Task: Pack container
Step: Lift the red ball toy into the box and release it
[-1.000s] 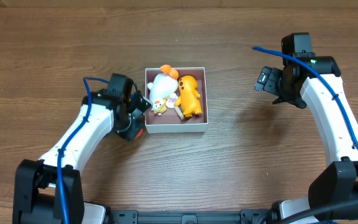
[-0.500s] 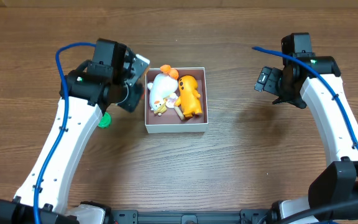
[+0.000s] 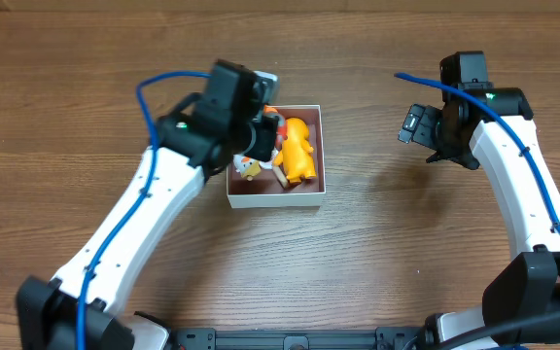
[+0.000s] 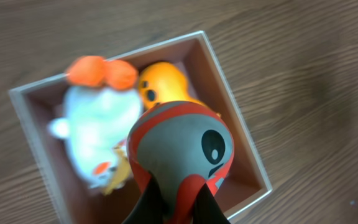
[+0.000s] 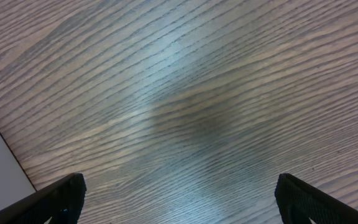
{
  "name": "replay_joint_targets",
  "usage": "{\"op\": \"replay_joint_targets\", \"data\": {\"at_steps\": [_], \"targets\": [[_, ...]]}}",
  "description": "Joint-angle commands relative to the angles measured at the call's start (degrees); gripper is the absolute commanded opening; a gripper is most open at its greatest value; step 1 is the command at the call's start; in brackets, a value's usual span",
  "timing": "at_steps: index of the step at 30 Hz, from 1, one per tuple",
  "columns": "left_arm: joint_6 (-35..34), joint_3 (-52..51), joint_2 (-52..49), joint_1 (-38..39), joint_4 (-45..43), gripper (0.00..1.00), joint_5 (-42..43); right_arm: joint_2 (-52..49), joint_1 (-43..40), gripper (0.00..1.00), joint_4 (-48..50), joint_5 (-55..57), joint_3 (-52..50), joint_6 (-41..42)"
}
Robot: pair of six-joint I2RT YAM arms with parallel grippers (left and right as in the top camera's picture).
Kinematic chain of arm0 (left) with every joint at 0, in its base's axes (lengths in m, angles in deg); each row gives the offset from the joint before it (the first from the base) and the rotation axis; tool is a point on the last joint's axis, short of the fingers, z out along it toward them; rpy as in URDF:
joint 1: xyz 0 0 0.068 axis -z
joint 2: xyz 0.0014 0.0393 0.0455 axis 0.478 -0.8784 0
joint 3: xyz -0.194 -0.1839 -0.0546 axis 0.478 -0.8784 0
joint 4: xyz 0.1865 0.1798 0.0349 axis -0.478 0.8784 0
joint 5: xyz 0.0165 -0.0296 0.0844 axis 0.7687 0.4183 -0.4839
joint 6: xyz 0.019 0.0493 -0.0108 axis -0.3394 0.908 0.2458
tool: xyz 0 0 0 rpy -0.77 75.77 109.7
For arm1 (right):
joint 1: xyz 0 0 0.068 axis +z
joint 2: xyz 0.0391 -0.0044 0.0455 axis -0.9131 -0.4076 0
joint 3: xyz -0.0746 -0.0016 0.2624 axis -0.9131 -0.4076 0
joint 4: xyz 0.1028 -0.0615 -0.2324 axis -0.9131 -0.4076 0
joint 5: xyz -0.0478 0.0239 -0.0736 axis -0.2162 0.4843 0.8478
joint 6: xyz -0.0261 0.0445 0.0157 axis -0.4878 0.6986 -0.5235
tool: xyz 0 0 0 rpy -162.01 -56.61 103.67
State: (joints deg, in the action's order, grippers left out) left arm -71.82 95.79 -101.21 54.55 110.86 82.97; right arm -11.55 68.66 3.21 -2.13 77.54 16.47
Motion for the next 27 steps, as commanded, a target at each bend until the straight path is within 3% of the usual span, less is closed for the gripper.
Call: {"op": "replay_joint_targets", "data": {"at_steps": [1, 8, 27], "targets": [[-6.56, 0.87, -4.42, 3.72, -2.93, 0.04, 0.85, -0.09, -0.17, 1.0, 0.33, 0.76, 1.03, -0.11], [-9.53, 0.87, -9.55, 5.2, -2.27, 0.04, -0.79, -0.09, -0.17, 1.0, 0.33, 0.76, 1.03, -0.11], [-9.55, 0.87, -11.61, 5.2, 12.24, 0.04, -7.52, -0.09, -0.17, 1.0, 0.33, 0.76, 1.03, -0.11]]}}
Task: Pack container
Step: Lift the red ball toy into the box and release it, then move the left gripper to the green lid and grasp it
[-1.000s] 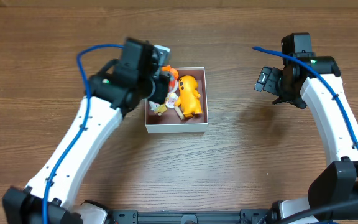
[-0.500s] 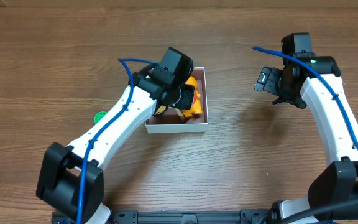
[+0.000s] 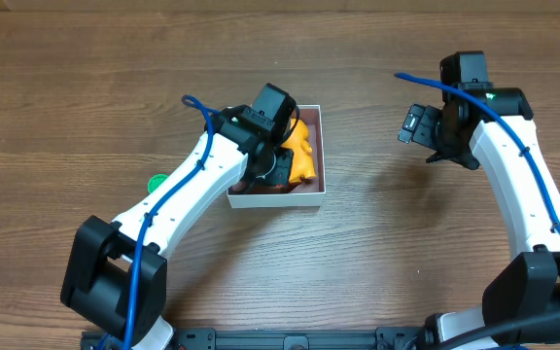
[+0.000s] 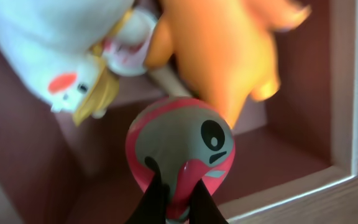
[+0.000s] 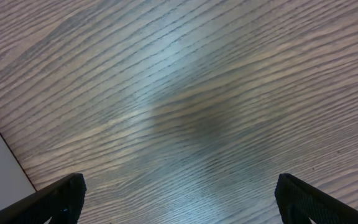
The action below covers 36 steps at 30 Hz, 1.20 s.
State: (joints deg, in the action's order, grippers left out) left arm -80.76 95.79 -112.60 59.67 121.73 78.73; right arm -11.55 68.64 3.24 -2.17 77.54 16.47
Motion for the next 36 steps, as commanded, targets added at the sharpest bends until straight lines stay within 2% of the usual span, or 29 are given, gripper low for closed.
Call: {"op": "replay_joint_targets", "data": {"at_steps": [1, 5, 16, 21, 27, 30, 35, 36], "targets": [[-1.11, 0.87, -0.22, 0.09, 2.05, 0.04, -4.28, -0.09, -0.15, 1.0, 0.31, 0.81, 1.03, -0.11], [-4.02, 0.87, -0.2, 0.09, 4.7, 0.04, -7.23, -0.09, -0.15, 1.0, 0.31, 0.81, 1.03, -0.11], [-5.07, 0.87, -0.2, 0.09, 8.39, 0.04, -11.85, -0.09, -0.15, 1.0, 0.31, 0.81, 1.03, -0.11], [-5.07, 1.53, 0.2, -0.39, 8.44, 0.13, -12.61, -0.09, -0.15, 1.0, 0.31, 0.81, 1.03, -0.11], [-7.32, 7.39, 2.58, -2.97, 12.17, 0.15, -15.26, -0.09, -0.15, 1.0, 0.31, 0.81, 1.03, -0.11], [-7.69, 11.37, 5.51, -5.35, 15.08, 0.29, -15.56, -0.09, -0.15, 1.0, 0.31, 0.81, 1.03, -0.11], [-9.46, 12.87, 12.33, -11.15, 20.35, 0.44, -16.94, -0.09, -0.15, 1.0, 0.31, 0.81, 1.03, -0.11], [-10.91, 12.85, 13.38, -12.37, 21.73, 0.55, -17.62, -0.09, -0.15, 1.0, 0.31, 0.81, 1.03, -0.11]]}}
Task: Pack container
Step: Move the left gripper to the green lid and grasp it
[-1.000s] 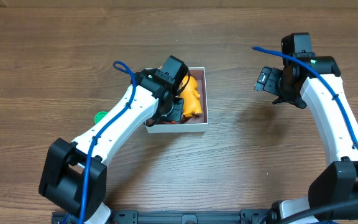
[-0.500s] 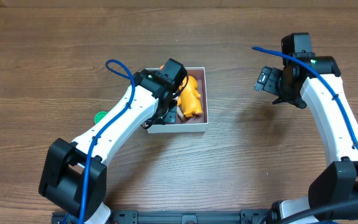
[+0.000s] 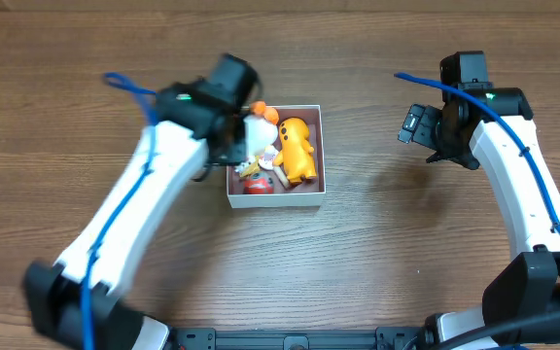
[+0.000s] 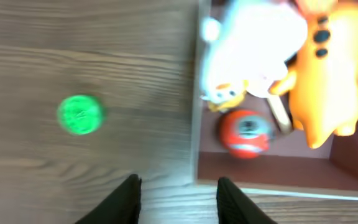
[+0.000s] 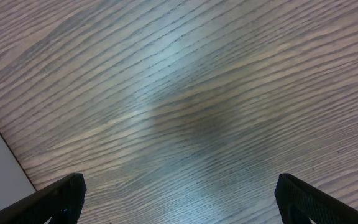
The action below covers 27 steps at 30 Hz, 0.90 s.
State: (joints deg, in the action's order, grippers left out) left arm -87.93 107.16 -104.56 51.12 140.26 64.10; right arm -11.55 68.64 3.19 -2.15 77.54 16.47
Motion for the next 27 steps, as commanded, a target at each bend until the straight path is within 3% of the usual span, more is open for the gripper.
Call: {"op": "replay_joint_targets", "data": {"at_steps": [1, 2, 3, 9, 27], "targets": [[-5.53, 1.44, 6.34, -5.38, 4.83, 0.79, -3.72, -0.09, -0.15, 1.0, 0.35, 0.79, 1.03, -0.11], [-7.08, 1.44, 6.86, -6.67, 6.19, 0.96, -4.24, -0.09, -0.15, 1.0, 0.35, 0.79, 1.03, -0.11], [-8.17, 1.4, 7.19, -7.98, 7.3, 1.0, -4.37, -0.09, -0.15, 1.0, 0.35, 0.79, 1.03, -0.11], [-8.33, -3.39, 7.23, -12.41, 7.41, 1.0, -4.39, -0.09, -0.15, 1.0, 0.35, 0.79, 1.03, -0.11], [-7.69, -28.17, 7.13, -20.39, -15.8, 1.0, -1.33, -0.09, -0.15, 1.0, 0.35, 0.79, 1.03, -0.11]]}}
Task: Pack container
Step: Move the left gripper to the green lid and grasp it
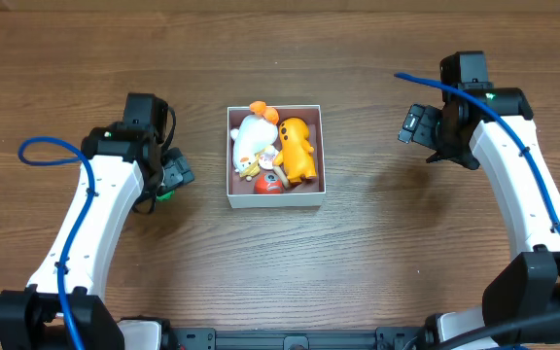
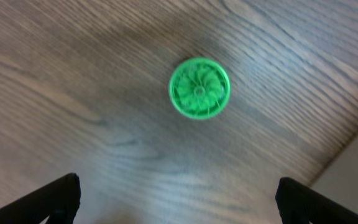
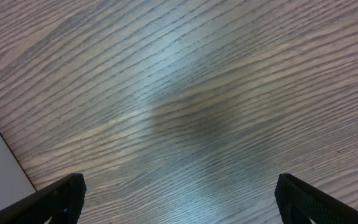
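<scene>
The white box sits mid-table and holds a white plush with an orange bow, an orange figure and a red ball at its front. A green ribbed disc lies on the wood left of the box; in the overhead view only a sliver of the disc shows under the arm. My left gripper hovers over the disc, open wide, with nothing between its fingers. My right gripper is open over bare wood to the right of the box.
The wooden table stretches around the box on all sides. A white corner shows at the left edge of the right wrist view. Blue cables run along both arms.
My left gripper has moved left from the box's left wall to above the green disc, and its jaws stand wider apart. The right arm has not moved.
My left gripper held the red and grey ball above the box, then held it low inside the box's front. Later the ball lay in the box and the gripper was open at the box's left wall. Now it is over the green disc.
</scene>
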{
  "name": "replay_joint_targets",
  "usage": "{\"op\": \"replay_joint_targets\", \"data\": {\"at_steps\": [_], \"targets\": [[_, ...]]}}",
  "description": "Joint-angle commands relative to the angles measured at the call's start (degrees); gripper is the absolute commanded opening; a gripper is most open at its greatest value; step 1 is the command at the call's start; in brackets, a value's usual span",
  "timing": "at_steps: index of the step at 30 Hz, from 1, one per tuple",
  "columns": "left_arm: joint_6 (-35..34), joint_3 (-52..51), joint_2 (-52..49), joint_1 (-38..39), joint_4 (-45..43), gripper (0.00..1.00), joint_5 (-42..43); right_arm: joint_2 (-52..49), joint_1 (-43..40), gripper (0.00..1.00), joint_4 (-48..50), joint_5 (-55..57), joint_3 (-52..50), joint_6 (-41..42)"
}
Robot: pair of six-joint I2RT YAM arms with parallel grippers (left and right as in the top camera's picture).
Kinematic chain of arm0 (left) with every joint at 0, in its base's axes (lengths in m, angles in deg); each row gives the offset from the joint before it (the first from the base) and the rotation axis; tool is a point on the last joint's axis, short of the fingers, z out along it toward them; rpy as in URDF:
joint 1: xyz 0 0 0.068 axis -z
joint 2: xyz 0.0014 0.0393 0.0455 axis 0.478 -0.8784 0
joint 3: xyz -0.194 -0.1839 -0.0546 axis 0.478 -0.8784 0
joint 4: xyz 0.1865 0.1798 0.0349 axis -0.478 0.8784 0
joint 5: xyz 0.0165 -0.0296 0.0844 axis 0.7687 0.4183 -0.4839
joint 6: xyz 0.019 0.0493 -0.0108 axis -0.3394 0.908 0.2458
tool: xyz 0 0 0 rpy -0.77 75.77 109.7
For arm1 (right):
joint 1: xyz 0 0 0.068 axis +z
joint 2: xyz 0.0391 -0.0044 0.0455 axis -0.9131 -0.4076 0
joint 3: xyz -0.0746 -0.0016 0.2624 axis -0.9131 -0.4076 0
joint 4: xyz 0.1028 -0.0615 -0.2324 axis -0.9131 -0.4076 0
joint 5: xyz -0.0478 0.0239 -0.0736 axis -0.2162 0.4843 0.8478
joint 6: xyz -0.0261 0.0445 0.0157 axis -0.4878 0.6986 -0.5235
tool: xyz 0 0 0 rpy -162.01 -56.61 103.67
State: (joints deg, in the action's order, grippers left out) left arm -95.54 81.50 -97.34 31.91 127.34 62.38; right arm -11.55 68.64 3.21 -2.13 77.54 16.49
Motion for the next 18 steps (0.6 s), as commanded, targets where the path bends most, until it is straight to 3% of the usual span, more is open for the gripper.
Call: {"op": "replay_joint_targets", "data": {"at_steps": [1, 9, 18], "targets": [[0.0, -3.17, -0.31, -1.51, -4.04, 1.0, 0.37, -0.09, -0.15, 1.0, 0.33, 0.76, 1.03, -0.13], [7.76, -3.69, -3.85, -4.44, -11.45, 0.99, 5.22, -0.09, -0.15, 1.0, 0.33, 0.76, 1.03, -0.13], [8.96, -3.69, -11.56, -4.59, -14.34, 0.99, 6.73, -0.09, -0.15, 1.0, 0.33, 0.76, 1.03, -0.13]]}}
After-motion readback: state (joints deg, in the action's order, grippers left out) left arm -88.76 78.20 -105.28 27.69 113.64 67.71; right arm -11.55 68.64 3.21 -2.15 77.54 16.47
